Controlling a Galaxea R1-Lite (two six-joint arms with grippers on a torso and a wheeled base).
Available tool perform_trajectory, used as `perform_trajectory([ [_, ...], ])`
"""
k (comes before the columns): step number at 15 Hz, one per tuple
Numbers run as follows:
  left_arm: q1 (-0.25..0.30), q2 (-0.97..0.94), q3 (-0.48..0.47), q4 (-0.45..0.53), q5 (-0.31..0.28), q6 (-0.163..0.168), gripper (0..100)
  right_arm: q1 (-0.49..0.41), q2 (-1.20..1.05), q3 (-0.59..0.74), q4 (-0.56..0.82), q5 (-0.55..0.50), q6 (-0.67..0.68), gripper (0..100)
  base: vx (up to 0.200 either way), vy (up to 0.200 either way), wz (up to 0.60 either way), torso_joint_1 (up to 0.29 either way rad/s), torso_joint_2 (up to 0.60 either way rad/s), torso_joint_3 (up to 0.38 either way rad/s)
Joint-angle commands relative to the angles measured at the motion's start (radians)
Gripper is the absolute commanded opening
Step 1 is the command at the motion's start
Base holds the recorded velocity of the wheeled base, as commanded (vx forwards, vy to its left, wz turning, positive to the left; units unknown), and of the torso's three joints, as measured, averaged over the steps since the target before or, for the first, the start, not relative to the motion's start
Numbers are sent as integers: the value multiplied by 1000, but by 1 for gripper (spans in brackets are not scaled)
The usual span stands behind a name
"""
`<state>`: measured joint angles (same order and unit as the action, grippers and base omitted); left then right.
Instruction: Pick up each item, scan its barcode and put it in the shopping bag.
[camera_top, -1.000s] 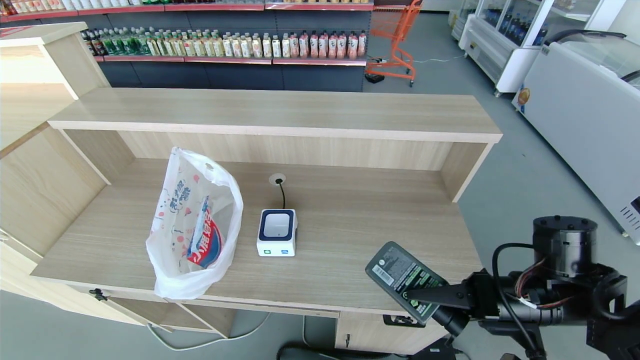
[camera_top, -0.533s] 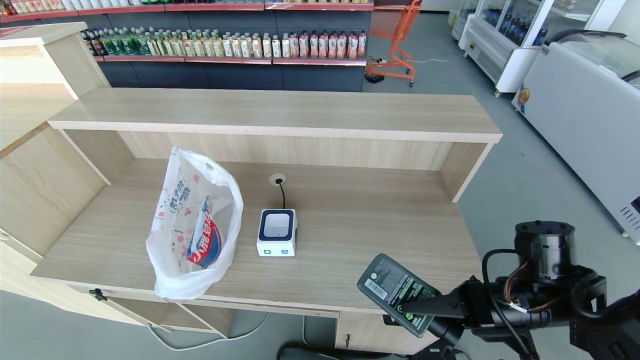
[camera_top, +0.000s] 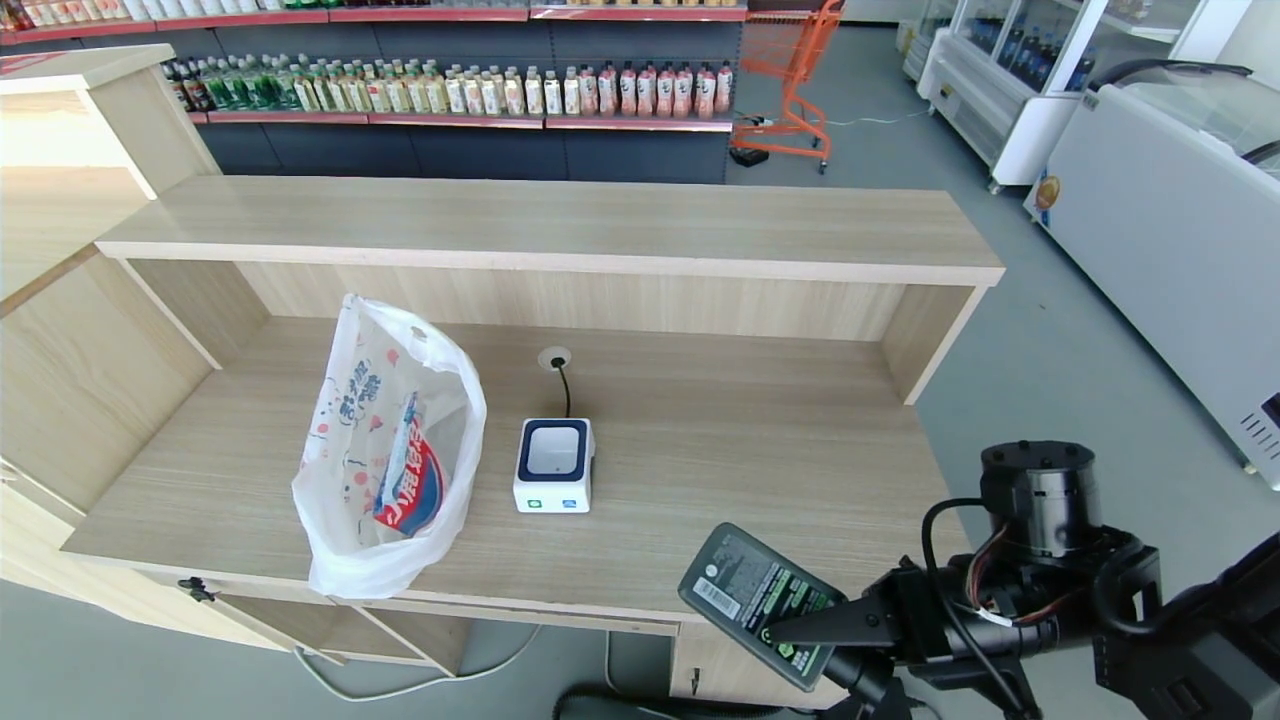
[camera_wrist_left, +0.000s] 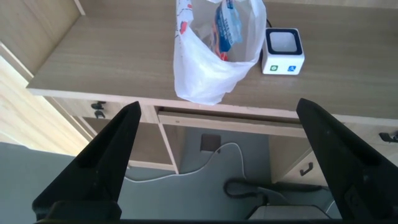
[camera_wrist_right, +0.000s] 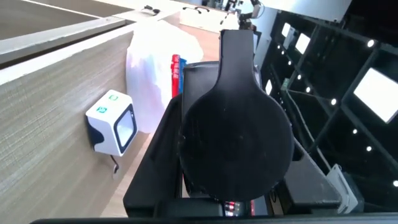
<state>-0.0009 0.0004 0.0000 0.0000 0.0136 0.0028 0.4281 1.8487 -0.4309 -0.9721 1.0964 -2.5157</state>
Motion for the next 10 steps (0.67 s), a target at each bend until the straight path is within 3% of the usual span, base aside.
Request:
perform_trajectory([
  [1, -1, 0, 0, 0, 0, 0, 100, 1, 18, -3, 0, 0, 3, 0, 0, 0, 0, 0, 0, 0],
  [10, -1, 0, 0, 0, 0, 0, 100, 3, 33, -11, 3, 17, 5, 0, 0, 0, 0, 0, 0, 0],
])
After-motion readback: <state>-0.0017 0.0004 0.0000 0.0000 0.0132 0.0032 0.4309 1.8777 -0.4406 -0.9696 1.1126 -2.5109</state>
